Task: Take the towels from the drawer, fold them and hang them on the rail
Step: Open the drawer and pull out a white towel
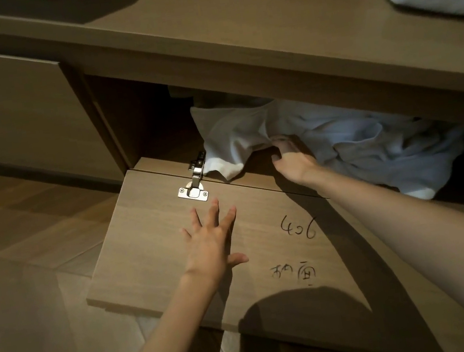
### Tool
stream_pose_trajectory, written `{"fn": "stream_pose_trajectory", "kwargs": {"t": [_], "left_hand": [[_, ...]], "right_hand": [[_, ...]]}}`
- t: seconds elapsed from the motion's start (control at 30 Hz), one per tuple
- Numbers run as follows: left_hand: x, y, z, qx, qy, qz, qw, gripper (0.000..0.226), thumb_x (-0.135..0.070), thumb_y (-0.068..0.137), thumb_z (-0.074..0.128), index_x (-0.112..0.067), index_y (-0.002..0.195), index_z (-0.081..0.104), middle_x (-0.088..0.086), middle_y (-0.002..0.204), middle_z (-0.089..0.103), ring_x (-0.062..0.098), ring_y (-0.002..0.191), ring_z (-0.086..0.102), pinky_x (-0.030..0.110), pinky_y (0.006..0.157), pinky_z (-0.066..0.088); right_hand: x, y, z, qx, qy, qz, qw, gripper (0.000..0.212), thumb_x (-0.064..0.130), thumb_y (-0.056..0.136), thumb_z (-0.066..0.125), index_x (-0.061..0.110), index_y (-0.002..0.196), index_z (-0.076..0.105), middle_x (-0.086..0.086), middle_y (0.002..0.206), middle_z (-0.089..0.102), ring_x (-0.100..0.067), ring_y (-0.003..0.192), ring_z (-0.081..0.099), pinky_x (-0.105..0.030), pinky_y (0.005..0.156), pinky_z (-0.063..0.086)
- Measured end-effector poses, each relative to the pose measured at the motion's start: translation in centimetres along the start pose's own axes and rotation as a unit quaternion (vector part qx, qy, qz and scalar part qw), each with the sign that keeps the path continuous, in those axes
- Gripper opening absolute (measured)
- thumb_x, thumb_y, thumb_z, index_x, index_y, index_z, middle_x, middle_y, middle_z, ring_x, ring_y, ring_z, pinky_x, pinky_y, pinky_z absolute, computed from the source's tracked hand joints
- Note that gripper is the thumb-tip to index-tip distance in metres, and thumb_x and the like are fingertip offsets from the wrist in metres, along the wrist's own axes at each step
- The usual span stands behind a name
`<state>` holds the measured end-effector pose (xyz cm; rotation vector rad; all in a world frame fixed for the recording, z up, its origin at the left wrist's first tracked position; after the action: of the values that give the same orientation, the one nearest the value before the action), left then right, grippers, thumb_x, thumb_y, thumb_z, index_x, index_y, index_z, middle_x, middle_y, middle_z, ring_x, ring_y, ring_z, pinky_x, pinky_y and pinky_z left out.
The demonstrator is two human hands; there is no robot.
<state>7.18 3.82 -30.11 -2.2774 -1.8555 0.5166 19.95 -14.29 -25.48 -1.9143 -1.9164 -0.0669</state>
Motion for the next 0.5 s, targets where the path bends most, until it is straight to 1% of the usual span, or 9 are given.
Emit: {"fn": "stream_pose_trajectory", "kwargs": {"t": [0.03,0.13,0.2,0.23,0.3,0.33,0.4,0.47,0.5], "left_hand": [[0.0,0.0,0.0,0.001,0.0,-0.002,1.0,0.099,-0.06,0.08,0.062,-0.038,0.152,-0.003,0.001,0.16,-0.017,0.045,0.144,-0.008,0.059,0.114,0.019],[-0.1,0.0,-0.2,0.001,0.0,-0.005,1.0,0.1,-0.059,0.08,0.063,-0.038,0.152,-0.001,0.001,0.16,-0.015,0.044,0.144,-0.007,0.059,0.114,0.021],[-0.2,0.1,-0.3,0.005,-0.01,-0.007,1.0,0.1,-0.057,0.079,0.065,-0.037,0.152,0.0,0.001,0.16,-0.014,0.044,0.144,-0.007,0.059,0.113,0.022],[-0.3,0.1,-0.4,0.004,-0.017,-0.006,1.0,0.099,-0.056,0.079,0.066,-0.037,0.152,0.001,0.0,0.16,-0.014,0.044,0.144,-0.007,0.059,0.112,0.022],[-0.3,0.0,-0.5,-0.001,-0.025,0.0,1.0,0.098,-0.055,0.08,0.066,-0.037,0.152,0.001,0.0,0.16,-0.014,0.044,0.145,-0.007,0.06,0.113,0.021],[-0.3,-0.1,-0.6,-0.004,-0.028,0.005,1.0,0.098,-0.055,0.081,0.065,-0.037,0.152,0.001,0.0,0.16,-0.013,0.043,0.145,-0.007,0.059,0.113,0.021],[0.0,0.0,-0.2,-0.006,-0.037,0.01,0.999,0.095,-0.055,0.082,0.064,-0.037,0.153,0.004,0.0,0.161,-0.009,0.042,0.145,-0.005,0.058,0.114,0.021],[0.4,0.0,-0.2,-0.021,-0.074,0.01,0.997,0.087,-0.055,0.083,0.063,-0.033,0.153,0.015,0.003,0.161,0.006,0.039,0.146,0.007,0.053,0.116,0.024],[0.5,0.1,-0.8,-0.054,-0.124,0.007,0.991,0.079,-0.051,0.085,0.063,-0.028,0.151,0.026,0.007,0.158,0.021,0.036,0.144,0.02,0.048,0.115,0.028]], "right_hand": [[-0.1,-0.2,-0.4,-0.018,0.012,-0.008,1.0,0.046,0.025,0.103,0.038,0.022,0.148,0.029,-0.008,0.151,0.035,-0.031,0.132,0.042,-0.044,0.108,0.036],[-0.2,-1.2,-1.4,-0.059,0.038,-0.028,0.997,0.036,0.018,0.099,0.049,0.018,0.135,0.05,-0.004,0.142,0.047,-0.02,0.127,0.048,-0.033,0.105,0.037],[0.8,-2.9,-1.8,-0.068,0.073,-0.059,0.993,0.024,0.014,0.096,0.057,0.016,0.118,0.065,-0.002,0.121,0.062,-0.011,0.107,0.059,-0.027,0.095,0.045],[1.6,-4.2,-1.9,-0.069,0.094,-0.08,0.99,0.017,0.012,0.093,0.062,0.017,0.106,0.07,0.002,0.109,0.067,-0.005,0.096,0.061,-0.022,0.09,0.047],[3.1,-7.2,-1.5,-0.047,0.127,-0.117,0.984,0.01,0.011,0.087,0.069,0.02,0.091,0.072,0.012,0.092,0.067,0.002,0.086,0.062,-0.015,0.081,0.049],[3.4,-8.8,-0.9,-0.025,0.136,-0.128,0.982,0.013,0.011,0.085,0.07,0.023,0.089,0.07,0.015,0.089,0.065,0.002,0.085,0.062,-0.013,0.077,0.05],[2.9,-11.7,0.2,0.024,0.161,-0.132,0.978,0.019,0.012,0.085,0.07,0.029,0.091,0.063,0.014,0.09,0.064,0.002,0.086,0.062,-0.013,0.074,0.052],[1.6,-14.1,0.5,0.055,0.186,-0.122,0.973,0.02,0.013,0.085,0.071,0.029,0.093,0.061,0.012,0.092,0.065,0.003,0.085,0.062,-0.017,0.075,0.053],[0.9,-15.2,0.4,0.067,0.2,-0.114,0.971,0.02,0.013,0.085,0.072,0.027,0.094,0.062,0.01,0.092,0.066,0.002,0.084,0.062,-0.019,0.075,0.054]]}}
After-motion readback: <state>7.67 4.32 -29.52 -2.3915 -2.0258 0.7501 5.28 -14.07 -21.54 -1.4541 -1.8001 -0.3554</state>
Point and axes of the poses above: each hand's wrist, its own y-axis towards the middle knuckle, its own z-axis out of the palm, x = y × z, the point moved 10 cm from there along y, towards the middle knuckle
